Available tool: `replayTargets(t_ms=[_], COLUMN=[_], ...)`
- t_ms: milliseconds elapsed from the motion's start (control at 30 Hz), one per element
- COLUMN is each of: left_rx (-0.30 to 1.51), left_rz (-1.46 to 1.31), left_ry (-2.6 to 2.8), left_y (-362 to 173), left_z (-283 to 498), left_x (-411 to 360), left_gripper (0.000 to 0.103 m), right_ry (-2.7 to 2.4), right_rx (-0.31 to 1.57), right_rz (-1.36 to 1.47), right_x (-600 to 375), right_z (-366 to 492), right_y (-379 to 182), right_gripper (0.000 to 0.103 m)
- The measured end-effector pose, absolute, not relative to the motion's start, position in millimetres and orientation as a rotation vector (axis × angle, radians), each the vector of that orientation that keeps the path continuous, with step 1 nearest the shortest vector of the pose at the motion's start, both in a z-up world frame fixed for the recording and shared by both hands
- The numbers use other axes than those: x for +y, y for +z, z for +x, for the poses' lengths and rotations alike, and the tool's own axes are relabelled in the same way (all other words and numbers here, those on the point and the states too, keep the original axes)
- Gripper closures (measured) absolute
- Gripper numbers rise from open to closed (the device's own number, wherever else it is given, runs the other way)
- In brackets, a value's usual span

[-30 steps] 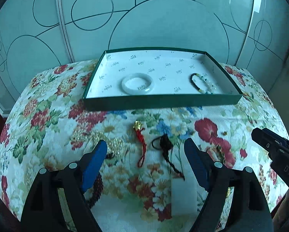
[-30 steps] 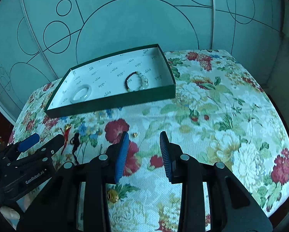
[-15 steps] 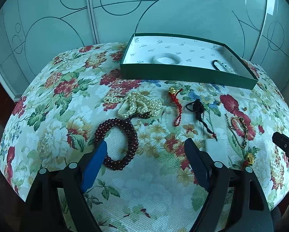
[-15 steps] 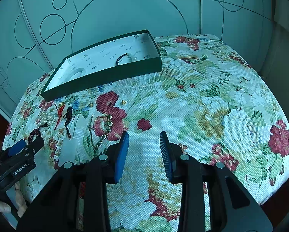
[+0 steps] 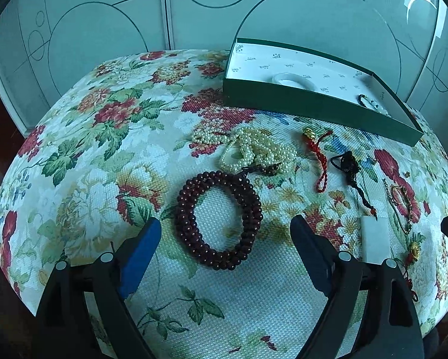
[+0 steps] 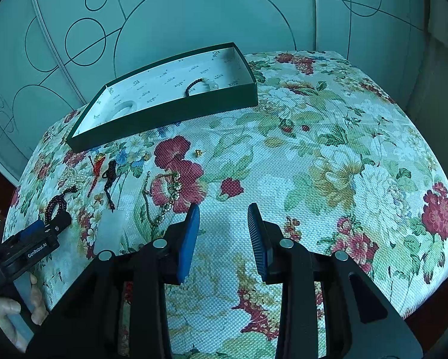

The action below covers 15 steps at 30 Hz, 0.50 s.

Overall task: Organize jewelry
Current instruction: 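Grasp the dark red bead bracelet with the left gripper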

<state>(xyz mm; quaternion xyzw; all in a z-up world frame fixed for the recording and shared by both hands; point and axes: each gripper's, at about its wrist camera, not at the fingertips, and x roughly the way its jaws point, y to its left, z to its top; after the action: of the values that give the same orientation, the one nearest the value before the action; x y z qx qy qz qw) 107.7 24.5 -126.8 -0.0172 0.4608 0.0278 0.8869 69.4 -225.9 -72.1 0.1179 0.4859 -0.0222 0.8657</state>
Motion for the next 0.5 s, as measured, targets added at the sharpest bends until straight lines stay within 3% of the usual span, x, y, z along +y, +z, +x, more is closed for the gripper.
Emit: replayTargets(t_ms=[133, 300, 367, 400, 500], left_rx=[0.937, 0.882, 0.874, 0.872, 0.873], left_rz=[-0.026, 0.019, 0.023, 0.024, -0.048], left_ry=[0.06, 0.056, 0.059, 0.066, 0.036], left_y=[-127, -123, -123, -123, -121], left_z=[106, 102, 103, 103, 108], left_x=[23, 20, 21, 23, 35], left_gripper=[0.016, 0.066, 0.079, 0.086, 0.092], right_ry=[-0.043, -0.04, -0.04, -0.039, -0.035], right_rx=[1.021, 1.032, 1.035, 1.036, 1.037], right_rz=[0.246, 0.247, 0.248, 0.247, 0.24], right_x=[-224, -222, -221, -220, -218], right_z=[70, 72, 72, 73, 76], right_y=[-73, -77, -79, -79, -80], right_gripper=[0.07, 0.07, 0.07, 0.07, 0.07])
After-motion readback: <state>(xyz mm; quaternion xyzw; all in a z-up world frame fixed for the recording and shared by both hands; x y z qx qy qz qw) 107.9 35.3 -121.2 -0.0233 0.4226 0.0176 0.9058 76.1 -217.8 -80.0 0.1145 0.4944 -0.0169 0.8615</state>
